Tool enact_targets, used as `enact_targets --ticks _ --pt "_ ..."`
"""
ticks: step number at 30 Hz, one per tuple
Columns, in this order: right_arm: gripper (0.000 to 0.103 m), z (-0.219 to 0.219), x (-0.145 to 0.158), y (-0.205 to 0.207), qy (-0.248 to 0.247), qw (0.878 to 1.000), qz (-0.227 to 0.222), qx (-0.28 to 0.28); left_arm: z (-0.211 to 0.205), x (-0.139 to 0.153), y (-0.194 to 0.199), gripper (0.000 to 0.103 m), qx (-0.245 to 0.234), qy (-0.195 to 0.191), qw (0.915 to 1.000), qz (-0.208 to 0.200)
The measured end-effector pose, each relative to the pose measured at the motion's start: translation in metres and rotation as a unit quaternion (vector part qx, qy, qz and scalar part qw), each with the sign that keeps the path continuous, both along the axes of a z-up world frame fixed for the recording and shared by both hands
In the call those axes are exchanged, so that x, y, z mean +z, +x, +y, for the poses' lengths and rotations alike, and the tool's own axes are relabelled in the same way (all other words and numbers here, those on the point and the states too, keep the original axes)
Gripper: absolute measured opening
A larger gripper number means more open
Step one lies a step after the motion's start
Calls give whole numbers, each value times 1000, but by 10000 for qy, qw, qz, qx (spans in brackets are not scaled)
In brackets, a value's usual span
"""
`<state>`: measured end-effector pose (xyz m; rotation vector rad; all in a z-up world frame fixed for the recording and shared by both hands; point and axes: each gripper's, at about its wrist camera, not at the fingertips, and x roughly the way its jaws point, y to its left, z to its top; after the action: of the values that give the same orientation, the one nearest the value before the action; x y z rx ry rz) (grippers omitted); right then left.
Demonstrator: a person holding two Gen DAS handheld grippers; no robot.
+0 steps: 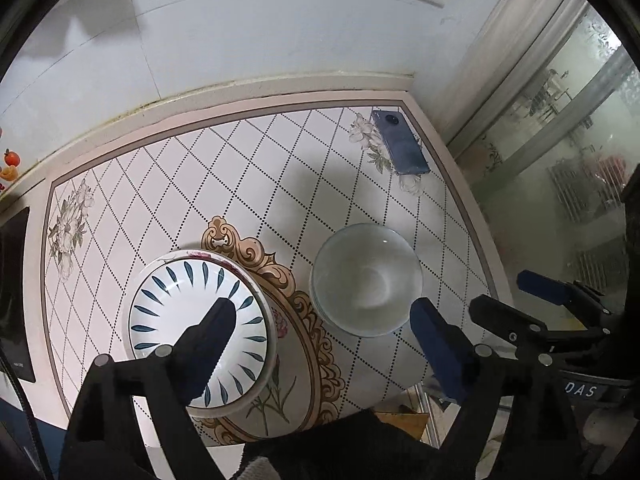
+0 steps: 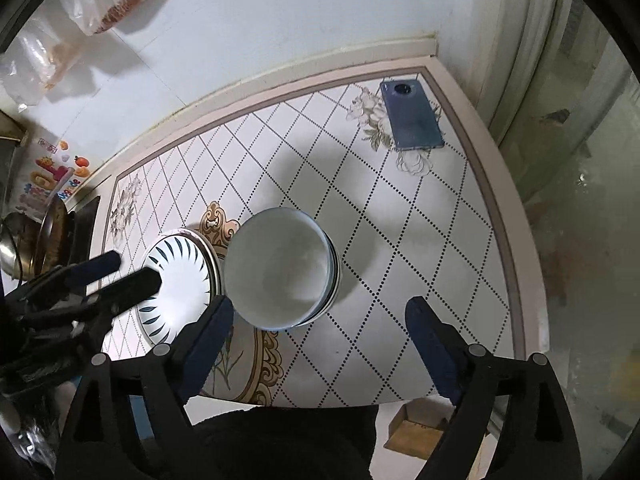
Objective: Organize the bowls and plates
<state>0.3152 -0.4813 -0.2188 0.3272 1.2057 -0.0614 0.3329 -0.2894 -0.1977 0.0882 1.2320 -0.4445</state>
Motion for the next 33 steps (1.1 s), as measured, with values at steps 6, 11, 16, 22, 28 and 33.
enact_targets --ticks 6,11,16,22,28,33 --pt "96 -3 13 -10 -160 9997 -151 -73 2 6 -5 98 -24 -155 9998 -75" --pt "98 -11 13 -12 -103 9998 -170 -94 -3 0 -1 98 -6 -106 9999 -16" --pt "98 -20 -7 -1 49 9999 -33 -140 -11 -25 20 98 80 24 9999 139" --pt "98 -38 -60 19 908 9955 201 -160 -20 -73 55 98 273 195 9973 656" --pt "98 -45 -125 36 2110 9753 609 -235 -30 -117 84 96 247 91 9910 1309" --pt "98 -44 -168 46 2775 9573 750 -305 -37 -144 94 91 186 -32 9854 1692"
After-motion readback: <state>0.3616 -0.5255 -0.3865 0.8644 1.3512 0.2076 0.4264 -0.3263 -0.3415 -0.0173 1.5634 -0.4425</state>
